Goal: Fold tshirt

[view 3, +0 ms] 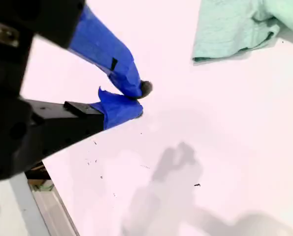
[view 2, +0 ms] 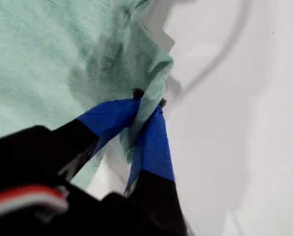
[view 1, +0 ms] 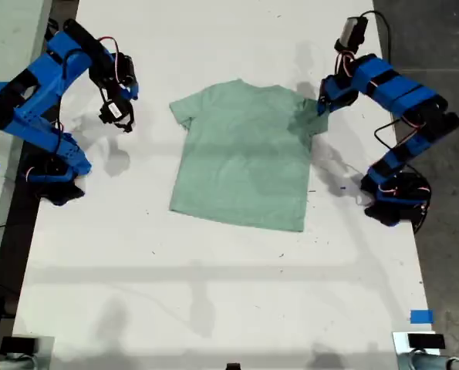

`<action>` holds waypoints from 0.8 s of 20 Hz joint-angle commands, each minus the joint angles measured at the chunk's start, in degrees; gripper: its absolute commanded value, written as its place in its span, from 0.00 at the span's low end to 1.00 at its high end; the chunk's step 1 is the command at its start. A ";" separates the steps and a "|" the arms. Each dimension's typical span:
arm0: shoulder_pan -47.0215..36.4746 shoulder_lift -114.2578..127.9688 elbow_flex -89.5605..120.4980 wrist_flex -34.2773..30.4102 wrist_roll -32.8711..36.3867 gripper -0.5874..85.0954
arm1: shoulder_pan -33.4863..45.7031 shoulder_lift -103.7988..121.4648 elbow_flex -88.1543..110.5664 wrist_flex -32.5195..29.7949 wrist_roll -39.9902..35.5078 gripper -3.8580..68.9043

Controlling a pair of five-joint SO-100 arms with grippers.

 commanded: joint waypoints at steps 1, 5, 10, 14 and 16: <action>0.53 0.53 -0.44 -0.53 0.26 0.01 | -3.87 4.66 -9.23 4.66 1.58 0.04; 0.62 0.09 -0.44 -0.88 0.26 0.01 | -15.29 0.26 -21.18 1.67 12.57 0.04; 1.49 -0.44 -0.53 -1.41 -0.35 0.01 | -23.64 -13.10 -27.33 -11.25 19.34 0.04; 2.02 -0.53 -0.53 -1.41 -0.62 0.01 | -24.08 -27.07 -26.28 -22.15 20.30 0.16; 2.29 -0.44 -0.53 -1.41 -0.79 0.01 | -24.17 -31.82 -28.21 -22.41 20.74 0.47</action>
